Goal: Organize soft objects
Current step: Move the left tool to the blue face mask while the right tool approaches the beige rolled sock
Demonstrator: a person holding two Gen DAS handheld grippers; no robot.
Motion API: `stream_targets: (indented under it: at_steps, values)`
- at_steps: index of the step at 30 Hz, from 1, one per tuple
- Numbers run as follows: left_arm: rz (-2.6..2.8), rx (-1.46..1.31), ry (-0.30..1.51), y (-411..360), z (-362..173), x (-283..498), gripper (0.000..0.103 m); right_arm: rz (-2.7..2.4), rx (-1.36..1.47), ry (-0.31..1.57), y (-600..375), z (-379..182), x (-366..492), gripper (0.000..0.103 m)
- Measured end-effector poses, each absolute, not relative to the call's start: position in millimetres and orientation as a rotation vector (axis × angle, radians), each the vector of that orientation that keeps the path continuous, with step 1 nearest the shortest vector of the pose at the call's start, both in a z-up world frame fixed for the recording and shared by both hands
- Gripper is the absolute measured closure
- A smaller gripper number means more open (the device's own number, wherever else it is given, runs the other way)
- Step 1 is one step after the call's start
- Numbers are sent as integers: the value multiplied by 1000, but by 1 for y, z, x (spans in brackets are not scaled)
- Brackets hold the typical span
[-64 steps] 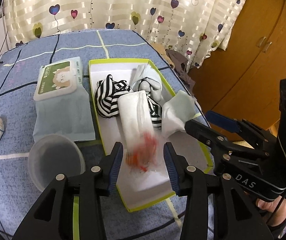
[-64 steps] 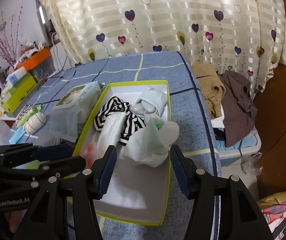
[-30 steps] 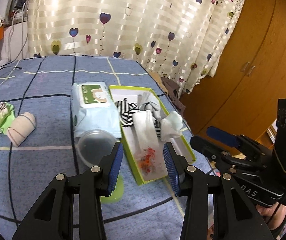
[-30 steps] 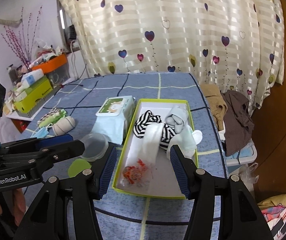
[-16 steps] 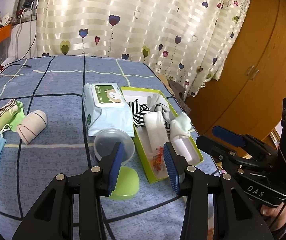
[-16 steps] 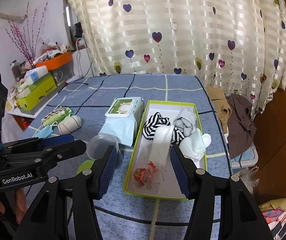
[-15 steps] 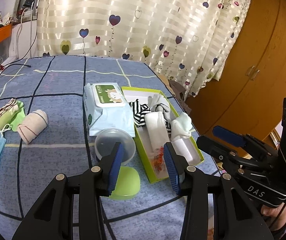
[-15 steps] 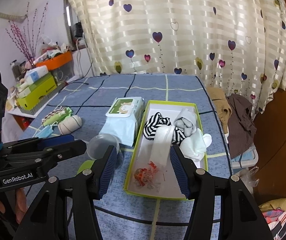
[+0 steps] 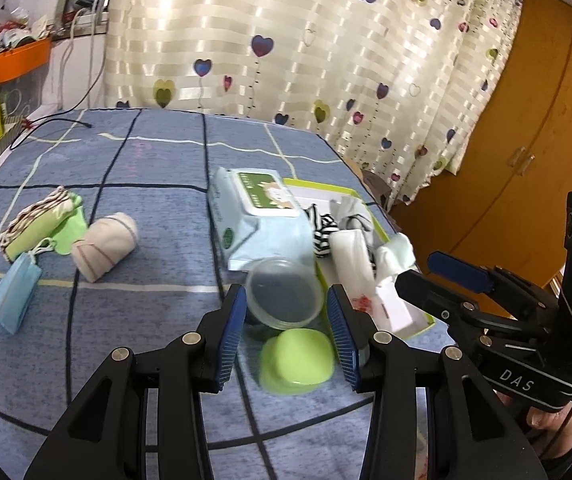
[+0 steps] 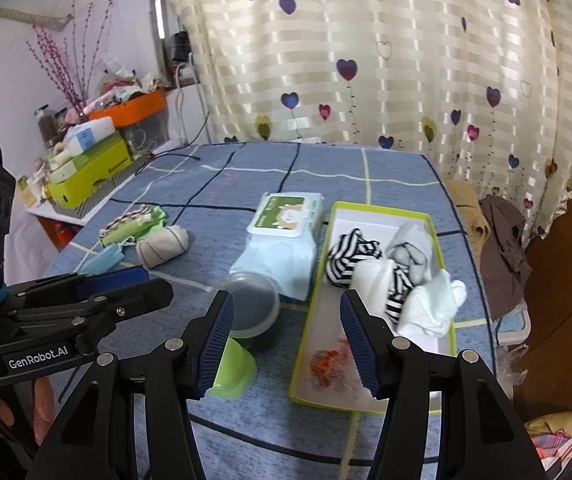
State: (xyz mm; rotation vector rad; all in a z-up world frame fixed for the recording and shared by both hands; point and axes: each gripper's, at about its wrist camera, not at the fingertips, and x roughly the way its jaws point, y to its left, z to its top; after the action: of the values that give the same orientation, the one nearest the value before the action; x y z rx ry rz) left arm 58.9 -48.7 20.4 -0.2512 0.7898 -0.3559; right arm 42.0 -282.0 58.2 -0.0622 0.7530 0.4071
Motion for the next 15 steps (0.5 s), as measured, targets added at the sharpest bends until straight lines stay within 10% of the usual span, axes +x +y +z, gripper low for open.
stream_targets:
  at_steps: [15]
  values:
    - [-233, -311, 806, 18, 0, 61, 60, 507, -109, 771, -225, 52, 56, 47]
